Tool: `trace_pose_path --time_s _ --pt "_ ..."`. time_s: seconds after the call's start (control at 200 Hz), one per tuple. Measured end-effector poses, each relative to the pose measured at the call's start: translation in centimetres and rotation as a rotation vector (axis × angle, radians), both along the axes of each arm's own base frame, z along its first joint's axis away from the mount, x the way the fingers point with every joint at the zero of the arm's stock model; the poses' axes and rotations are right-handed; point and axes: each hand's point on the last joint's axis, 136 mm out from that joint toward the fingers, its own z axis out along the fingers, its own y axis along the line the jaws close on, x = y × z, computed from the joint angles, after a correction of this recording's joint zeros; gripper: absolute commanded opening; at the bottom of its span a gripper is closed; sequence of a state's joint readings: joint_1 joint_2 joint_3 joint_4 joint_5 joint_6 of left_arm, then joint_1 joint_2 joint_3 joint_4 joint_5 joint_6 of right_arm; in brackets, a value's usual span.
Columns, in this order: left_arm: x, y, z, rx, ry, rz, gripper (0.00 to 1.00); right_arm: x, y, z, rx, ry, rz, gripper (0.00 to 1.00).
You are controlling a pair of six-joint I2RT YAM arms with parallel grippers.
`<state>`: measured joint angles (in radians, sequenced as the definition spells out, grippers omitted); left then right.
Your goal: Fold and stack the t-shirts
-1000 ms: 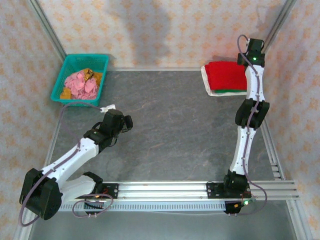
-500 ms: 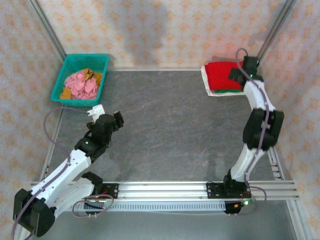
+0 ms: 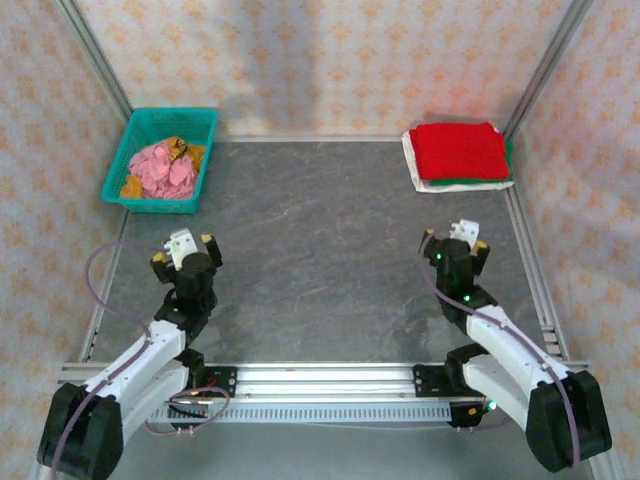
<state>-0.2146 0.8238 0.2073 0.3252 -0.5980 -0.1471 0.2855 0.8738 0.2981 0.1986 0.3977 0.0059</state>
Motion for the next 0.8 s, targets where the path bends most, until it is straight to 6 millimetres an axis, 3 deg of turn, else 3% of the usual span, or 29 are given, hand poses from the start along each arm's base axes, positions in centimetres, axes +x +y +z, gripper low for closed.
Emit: trace_pose_path --time_s 0.1,0.2,0.42,0.576,0.801 --pt "0.2 1.0 -1.0 -0.01 0.007 0.024 1.0 -0.5 -1.5 -2.3 -0.007 0.017 -0.048 0.99" --pt "1.1 0.6 -1.7 -0.015 0.01 -0.006 1.0 0.7 -2.7 -3.3 0.003 0.03 -0.085 0.99" --pt "3.5 -0.6 -3.9 -0.028 0.055 -0.102 0.98 4.3 -1.7 -4.5 0.082 0.022 0.004 0.99" --pt "5.9 -1.9 -3.8 -0.016 0.048 -0.184 0.99 6.1 -0.6 -3.4 0.124 -0.014 0.093 0.99" --pt "8.0 -3.1 -6.1 -0.004 0.111 -0.259 0.98 6.5 -0.2 -2.2 0.113 -0.099 0.134 0.99"
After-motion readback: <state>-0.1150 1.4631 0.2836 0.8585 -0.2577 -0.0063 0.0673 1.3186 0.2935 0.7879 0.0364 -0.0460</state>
